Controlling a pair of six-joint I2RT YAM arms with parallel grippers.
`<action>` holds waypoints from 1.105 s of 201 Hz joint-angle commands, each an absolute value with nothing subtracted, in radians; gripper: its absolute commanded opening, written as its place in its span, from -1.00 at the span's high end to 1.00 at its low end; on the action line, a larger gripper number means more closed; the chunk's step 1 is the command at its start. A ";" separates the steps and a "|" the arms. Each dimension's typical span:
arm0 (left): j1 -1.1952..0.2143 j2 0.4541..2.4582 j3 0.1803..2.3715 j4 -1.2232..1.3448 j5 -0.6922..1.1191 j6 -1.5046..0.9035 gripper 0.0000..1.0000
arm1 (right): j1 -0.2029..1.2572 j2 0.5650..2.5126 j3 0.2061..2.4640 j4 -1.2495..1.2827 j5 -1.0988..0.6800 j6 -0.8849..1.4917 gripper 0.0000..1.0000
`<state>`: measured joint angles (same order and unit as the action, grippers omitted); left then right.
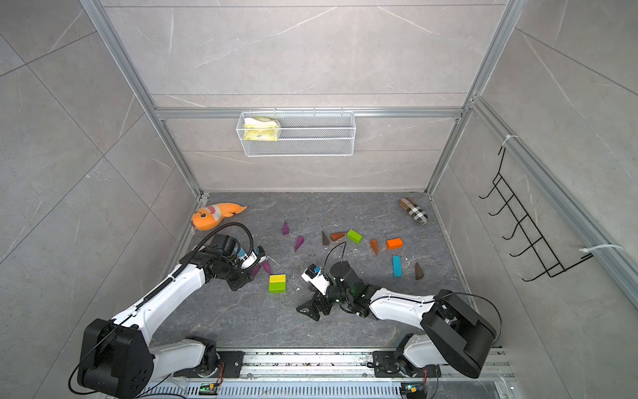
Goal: Assemble a small pinwheel with building blocks
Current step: Assemble the building block at the center of the board.
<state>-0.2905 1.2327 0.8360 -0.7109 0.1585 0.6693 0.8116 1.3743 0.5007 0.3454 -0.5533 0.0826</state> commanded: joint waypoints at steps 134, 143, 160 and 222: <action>-0.344 1.208 0.709 -0.762 0.229 0.922 0.54 | 0.871 1.282 0.477 0.309 -0.434 0.010 -1.00; -0.344 1.227 0.715 -0.767 0.222 0.931 0.54 | 0.871 1.288 0.480 0.307 -0.437 0.011 -1.00; -0.344 1.257 0.718 -0.761 0.225 0.939 0.54 | 0.871 1.303 0.491 0.301 -0.452 0.009 -1.00; -0.344 1.352 0.746 -0.752 0.228 0.946 0.53 | 0.871 1.307 0.491 0.299 -0.446 0.011 -1.00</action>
